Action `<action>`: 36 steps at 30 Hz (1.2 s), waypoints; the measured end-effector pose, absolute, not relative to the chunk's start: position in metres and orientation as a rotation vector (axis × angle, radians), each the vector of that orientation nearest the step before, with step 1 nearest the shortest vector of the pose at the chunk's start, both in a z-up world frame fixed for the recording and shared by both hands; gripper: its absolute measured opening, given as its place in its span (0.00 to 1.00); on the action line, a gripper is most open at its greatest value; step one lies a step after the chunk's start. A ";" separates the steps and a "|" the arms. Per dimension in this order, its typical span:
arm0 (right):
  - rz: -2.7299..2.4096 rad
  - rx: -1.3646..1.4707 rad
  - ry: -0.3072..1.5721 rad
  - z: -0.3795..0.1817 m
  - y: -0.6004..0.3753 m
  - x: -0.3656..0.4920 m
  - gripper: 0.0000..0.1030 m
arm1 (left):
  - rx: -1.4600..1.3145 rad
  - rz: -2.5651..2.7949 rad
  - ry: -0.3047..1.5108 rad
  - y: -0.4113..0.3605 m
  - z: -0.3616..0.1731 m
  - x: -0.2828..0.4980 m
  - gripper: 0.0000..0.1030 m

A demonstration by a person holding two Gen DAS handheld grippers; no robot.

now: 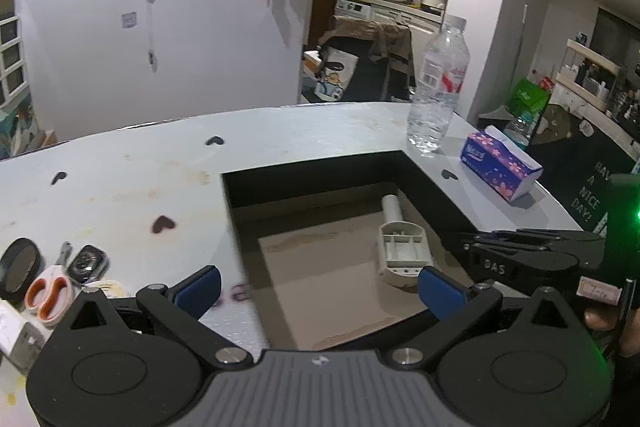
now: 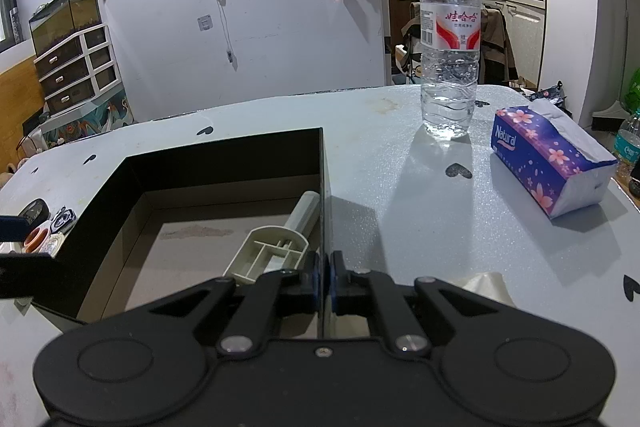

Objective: Organize rigid objects
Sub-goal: 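Carry the white holder into the black box and open the left gripper, then move the left tool back over the white charger on the table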

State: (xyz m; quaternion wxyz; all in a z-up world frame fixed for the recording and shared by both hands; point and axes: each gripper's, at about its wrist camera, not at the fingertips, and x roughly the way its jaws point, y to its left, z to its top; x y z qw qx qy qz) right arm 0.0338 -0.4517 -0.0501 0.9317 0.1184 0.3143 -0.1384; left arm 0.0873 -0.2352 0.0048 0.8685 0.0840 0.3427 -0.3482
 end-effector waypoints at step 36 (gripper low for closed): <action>-0.277 0.252 0.645 -0.050 -0.453 0.033 0.07 | 0.121 -0.367 0.745 -0.089 -0.054 0.147 0.83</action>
